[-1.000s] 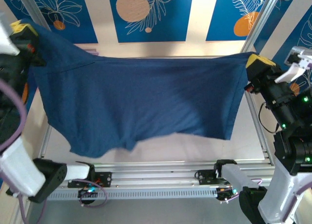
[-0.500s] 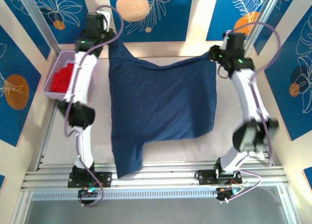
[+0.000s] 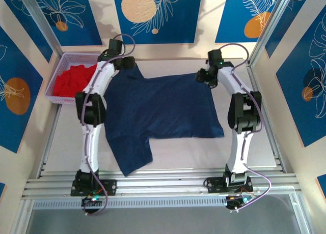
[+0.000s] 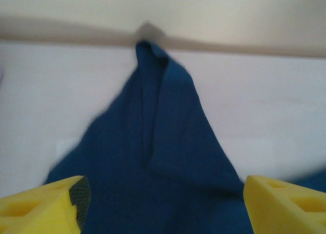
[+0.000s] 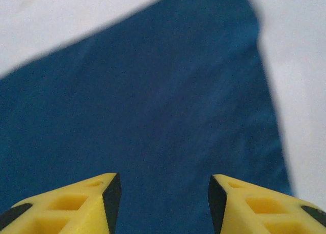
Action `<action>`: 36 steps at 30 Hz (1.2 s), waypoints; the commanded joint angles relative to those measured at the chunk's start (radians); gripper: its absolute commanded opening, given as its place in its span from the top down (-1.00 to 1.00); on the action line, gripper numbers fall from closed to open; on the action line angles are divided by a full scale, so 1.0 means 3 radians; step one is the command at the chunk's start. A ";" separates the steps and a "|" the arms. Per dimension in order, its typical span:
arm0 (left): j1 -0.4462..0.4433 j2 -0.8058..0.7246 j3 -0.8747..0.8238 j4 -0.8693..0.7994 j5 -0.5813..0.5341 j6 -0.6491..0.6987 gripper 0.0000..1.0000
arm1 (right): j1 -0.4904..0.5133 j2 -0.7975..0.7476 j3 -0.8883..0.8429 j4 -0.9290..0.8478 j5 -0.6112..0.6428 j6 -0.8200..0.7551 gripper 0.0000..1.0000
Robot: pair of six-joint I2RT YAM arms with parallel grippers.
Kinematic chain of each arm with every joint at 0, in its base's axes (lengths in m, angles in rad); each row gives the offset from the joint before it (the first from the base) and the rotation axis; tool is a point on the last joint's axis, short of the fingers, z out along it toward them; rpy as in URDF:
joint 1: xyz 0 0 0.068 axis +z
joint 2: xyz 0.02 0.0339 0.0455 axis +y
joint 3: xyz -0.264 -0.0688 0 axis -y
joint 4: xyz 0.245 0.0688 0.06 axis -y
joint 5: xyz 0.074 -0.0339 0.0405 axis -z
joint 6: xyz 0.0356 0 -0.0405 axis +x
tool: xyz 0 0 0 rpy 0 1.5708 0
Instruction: Fold the inside-out t-shirt
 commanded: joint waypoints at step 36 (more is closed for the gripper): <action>-0.0829 -0.3265 -0.4853 0.0635 0.0667 -0.0603 -0.64 | -0.0485 -0.1534 -0.2313 -0.0143 -0.0332 0.0285 0.02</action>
